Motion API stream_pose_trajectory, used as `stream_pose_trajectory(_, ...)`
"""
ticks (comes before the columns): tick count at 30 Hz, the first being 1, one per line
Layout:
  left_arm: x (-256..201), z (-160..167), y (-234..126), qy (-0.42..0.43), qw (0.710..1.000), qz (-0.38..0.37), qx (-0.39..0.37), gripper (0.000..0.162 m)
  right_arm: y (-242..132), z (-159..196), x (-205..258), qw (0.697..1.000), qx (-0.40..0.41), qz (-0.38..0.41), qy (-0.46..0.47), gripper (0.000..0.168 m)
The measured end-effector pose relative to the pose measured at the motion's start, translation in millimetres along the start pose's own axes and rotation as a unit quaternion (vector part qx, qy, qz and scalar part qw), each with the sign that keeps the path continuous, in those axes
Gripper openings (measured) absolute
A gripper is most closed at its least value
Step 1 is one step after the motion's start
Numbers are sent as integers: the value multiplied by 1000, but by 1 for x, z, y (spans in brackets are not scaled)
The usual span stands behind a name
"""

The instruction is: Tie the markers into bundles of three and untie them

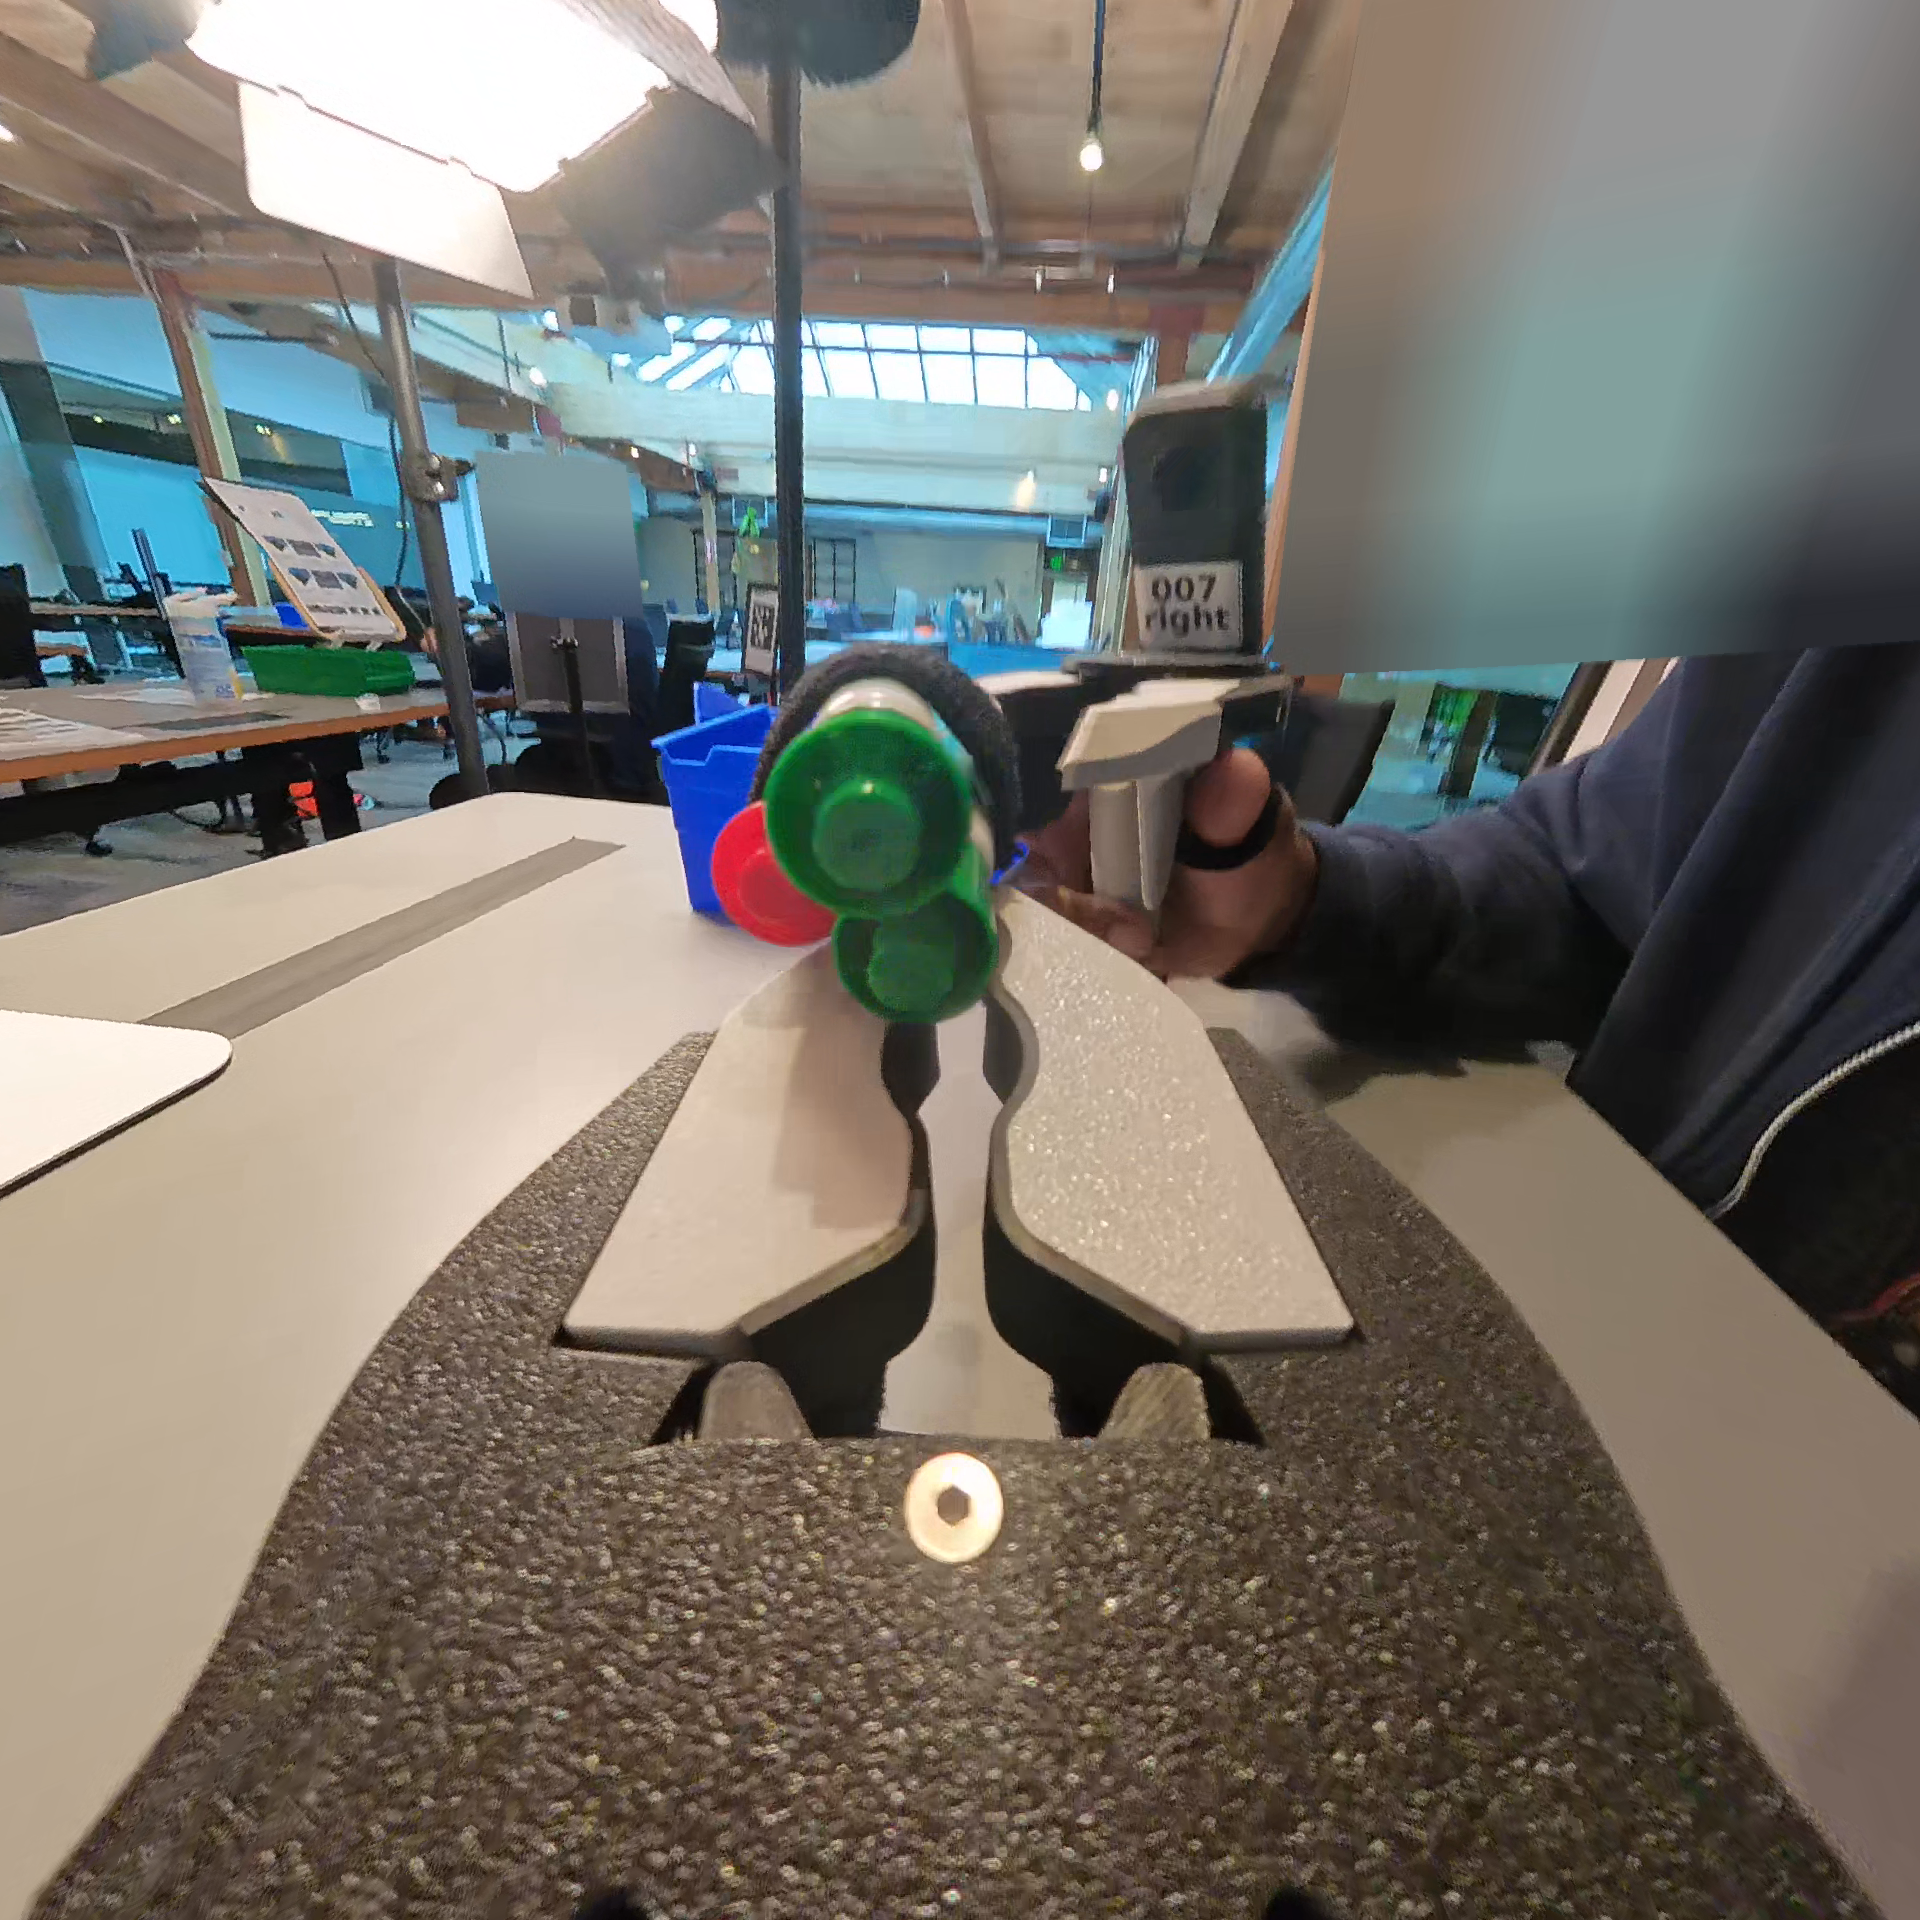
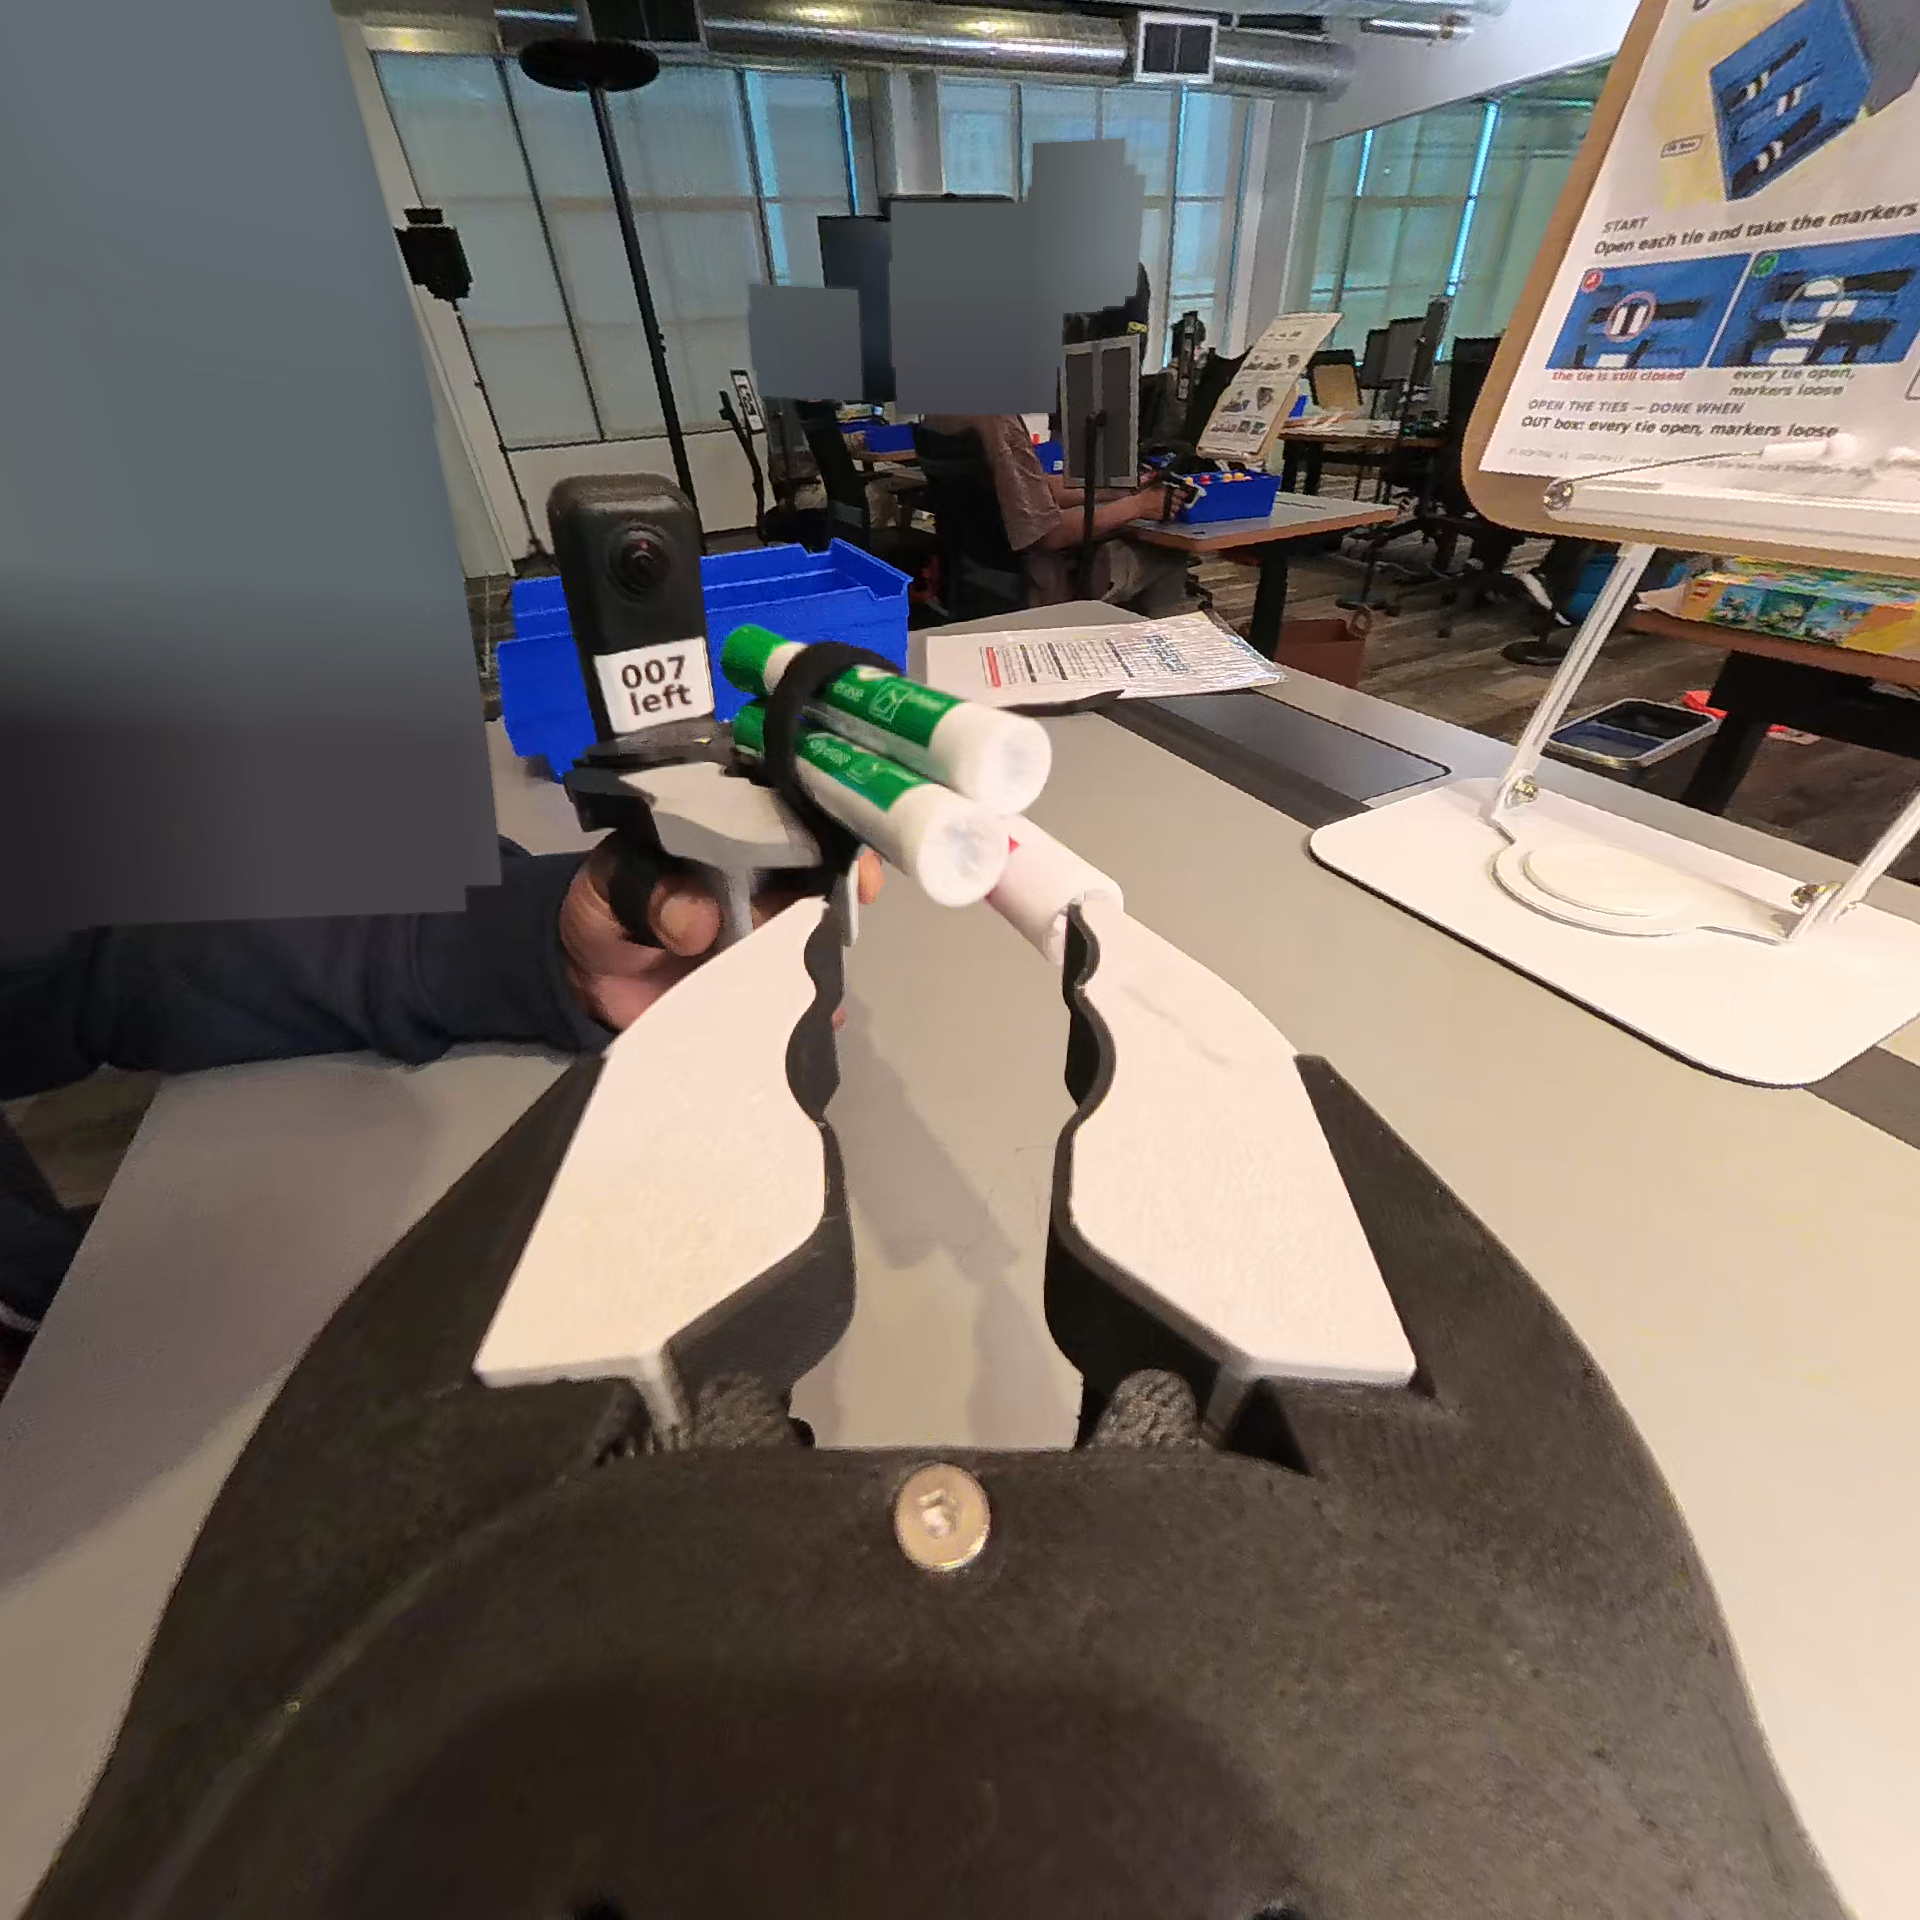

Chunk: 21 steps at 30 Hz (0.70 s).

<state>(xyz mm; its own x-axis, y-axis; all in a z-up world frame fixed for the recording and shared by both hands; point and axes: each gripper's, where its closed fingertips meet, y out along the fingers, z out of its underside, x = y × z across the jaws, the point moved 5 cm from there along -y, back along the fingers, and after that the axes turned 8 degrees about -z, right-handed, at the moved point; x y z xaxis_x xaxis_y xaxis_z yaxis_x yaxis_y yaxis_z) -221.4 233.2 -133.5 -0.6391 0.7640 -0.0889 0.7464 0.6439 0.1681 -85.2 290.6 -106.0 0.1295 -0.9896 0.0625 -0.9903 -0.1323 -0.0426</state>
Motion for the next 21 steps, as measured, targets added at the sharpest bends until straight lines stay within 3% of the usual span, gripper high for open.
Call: stream_pose_trajectory(21, -8, 7, 6, 49, 998, 4, 48, 3, 5, 6, 7, 999, 18, -15, -32, 44)
